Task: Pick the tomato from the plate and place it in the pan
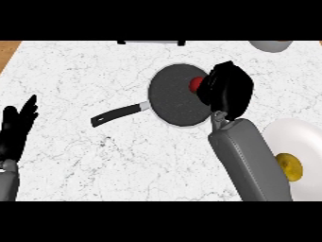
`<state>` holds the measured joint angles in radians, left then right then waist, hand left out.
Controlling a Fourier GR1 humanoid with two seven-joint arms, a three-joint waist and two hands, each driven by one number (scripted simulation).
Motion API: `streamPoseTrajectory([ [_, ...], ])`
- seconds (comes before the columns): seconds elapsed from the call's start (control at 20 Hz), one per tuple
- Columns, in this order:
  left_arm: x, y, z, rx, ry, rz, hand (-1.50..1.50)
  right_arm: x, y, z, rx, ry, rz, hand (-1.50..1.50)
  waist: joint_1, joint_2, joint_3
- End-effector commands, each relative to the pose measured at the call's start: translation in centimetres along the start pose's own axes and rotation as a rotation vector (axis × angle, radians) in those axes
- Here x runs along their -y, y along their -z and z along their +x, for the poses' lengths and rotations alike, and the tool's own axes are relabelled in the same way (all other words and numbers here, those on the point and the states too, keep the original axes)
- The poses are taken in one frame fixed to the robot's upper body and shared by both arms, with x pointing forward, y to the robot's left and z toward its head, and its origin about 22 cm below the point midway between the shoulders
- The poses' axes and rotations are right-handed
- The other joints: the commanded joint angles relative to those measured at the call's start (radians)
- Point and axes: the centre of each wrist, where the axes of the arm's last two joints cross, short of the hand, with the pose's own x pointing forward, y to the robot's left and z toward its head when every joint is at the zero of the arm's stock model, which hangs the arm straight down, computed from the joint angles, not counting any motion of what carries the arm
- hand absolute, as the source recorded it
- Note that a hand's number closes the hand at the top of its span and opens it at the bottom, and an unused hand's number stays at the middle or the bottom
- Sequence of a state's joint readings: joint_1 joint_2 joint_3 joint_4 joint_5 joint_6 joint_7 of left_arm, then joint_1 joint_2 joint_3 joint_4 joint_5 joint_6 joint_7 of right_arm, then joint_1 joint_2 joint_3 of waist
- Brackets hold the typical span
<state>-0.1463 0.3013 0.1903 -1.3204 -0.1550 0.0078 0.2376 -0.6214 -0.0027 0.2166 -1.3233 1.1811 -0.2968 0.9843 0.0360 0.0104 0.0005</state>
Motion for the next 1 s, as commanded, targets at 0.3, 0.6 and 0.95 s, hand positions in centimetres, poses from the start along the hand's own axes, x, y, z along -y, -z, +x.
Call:
streamPoseTrajectory([
  [0.3,0.3,-0.3,0.4,0.013,0.001,-0.011,0.00,-7.3,4.7,-2.9,-0.082,0.076,0.050,1.50,0.022,0.007,0.001],
  [0.6,1.5,0.5,2.4,0.051,0.011,-0.039,0.00,-8.3,5.4,-4.1,-0.160,0.240,0.080,-1.50,0.055,0.022,0.004],
  [0.95,2.0,1.7,3.2,0.056,0.007,-0.056,0.00,-9.0,5.9,-4.0,-0.122,0.308,0.109,-1.50,0.066,0.031,0.003],
])
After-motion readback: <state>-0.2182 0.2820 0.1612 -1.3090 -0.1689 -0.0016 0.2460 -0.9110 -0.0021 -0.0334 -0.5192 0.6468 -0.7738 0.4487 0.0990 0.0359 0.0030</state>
